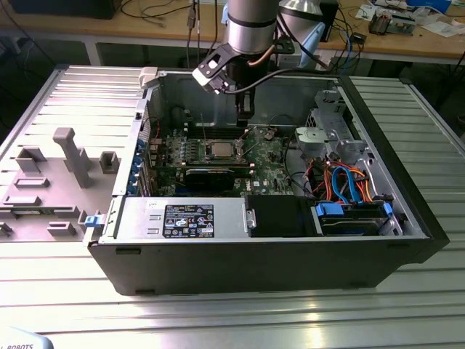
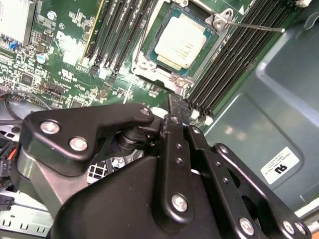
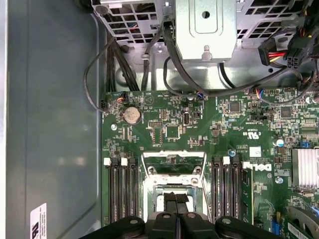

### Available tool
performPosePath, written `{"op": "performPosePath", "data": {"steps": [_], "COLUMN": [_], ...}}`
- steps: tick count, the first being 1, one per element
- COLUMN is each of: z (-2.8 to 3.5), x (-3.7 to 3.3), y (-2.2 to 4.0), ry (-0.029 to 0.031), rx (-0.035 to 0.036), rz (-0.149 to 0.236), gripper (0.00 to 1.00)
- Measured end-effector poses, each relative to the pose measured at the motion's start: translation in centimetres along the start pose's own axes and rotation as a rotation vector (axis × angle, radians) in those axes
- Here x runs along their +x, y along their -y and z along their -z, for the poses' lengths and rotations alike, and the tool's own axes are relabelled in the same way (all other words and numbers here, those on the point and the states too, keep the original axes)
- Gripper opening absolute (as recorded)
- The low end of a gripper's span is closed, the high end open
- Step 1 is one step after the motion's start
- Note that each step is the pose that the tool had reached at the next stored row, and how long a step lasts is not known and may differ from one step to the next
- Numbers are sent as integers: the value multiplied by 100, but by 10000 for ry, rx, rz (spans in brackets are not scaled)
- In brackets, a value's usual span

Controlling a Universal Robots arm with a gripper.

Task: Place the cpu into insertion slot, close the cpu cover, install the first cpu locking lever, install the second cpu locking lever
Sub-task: 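Close the cpu cover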

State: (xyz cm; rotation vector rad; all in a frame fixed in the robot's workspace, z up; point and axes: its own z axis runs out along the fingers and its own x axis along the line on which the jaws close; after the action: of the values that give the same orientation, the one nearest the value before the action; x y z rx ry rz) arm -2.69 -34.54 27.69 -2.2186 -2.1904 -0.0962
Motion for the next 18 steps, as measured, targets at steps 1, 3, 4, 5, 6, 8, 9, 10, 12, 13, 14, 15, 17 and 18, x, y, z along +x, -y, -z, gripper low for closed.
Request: {"op": "performPosePath", "data": {"steps": [1,3,4,5,6,8,9,10,12,13,14,15,17,18], "z": [-1,-1,-2,-2,-2,-3,-3,-3,-3,-4,-3,-4,-4,-4], "x": [0,1,1,1,2,2,3,3,3,3,3,4,4,5], "y": [-10,-44,-52,-59,-69,-85,-89,-96,-105,-114,-119,-126,-133,-139], "ry": [0,0,0,1,1,1,2,3,3,4,6,6,7,11], "rx": [0,0,0,0,-1,-1,0,0,-1,-1,0,0,0,0], "rz": [0,0,1,1,0,0,0,0,0,0,0,1,1,1], "gripper": [11,11,11,11,11,11,11,11,11,11,11,11,11,11]}}
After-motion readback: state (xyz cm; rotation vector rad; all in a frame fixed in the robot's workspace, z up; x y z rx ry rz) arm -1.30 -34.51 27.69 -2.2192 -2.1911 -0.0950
